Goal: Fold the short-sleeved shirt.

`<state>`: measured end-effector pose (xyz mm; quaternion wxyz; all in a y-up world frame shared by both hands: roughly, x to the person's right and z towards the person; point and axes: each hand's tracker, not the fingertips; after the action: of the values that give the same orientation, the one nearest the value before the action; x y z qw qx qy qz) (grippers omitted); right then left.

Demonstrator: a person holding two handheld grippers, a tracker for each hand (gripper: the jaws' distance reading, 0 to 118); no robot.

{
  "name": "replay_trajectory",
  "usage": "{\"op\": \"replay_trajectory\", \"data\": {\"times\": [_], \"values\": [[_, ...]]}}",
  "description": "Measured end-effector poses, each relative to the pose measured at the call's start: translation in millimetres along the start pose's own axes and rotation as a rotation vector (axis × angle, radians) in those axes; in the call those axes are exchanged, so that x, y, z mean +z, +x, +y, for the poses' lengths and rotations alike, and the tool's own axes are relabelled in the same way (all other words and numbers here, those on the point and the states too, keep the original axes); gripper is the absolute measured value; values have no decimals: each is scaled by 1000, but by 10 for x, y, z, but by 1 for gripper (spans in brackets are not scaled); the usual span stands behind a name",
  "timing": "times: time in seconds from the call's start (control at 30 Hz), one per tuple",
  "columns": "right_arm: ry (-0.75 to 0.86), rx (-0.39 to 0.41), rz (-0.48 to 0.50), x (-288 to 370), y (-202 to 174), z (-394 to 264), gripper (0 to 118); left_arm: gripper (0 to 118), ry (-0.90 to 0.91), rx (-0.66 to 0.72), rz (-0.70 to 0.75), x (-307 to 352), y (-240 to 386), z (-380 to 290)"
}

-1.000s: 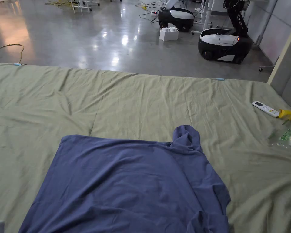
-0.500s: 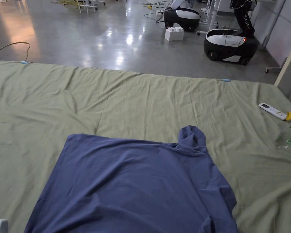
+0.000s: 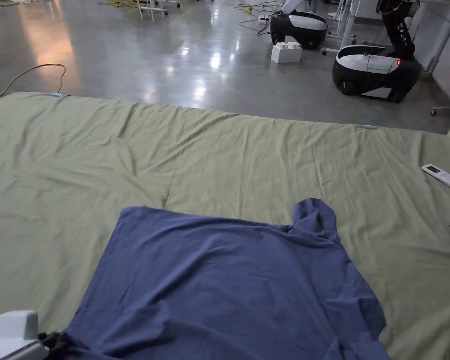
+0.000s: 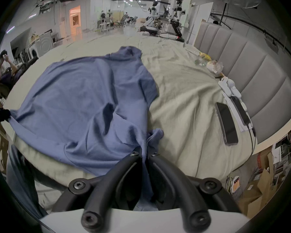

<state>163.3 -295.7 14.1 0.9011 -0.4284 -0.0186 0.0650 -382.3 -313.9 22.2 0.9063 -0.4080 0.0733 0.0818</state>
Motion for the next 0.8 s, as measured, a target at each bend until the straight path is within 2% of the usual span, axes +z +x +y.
{"op": "replay_trajectory", "data": {"times": [0.23, 0.5, 0.63, 0.8], "values": [[72, -20, 6, -192, 27, 620, 5, 7, 53, -16, -7, -241, 124, 537], [15, -82, 38, -896, 35, 1233, 5, 7, 51, 12, 14, -772, 163, 1026], [-3, -81, 49, -1240, 23, 1378, 5, 7, 26, -3, 33, -1050, 183, 1144], [-33, -22, 60, -1567, -39, 1397, 8, 7, -14, 7, 55, -1348, 183, 1221]]}}
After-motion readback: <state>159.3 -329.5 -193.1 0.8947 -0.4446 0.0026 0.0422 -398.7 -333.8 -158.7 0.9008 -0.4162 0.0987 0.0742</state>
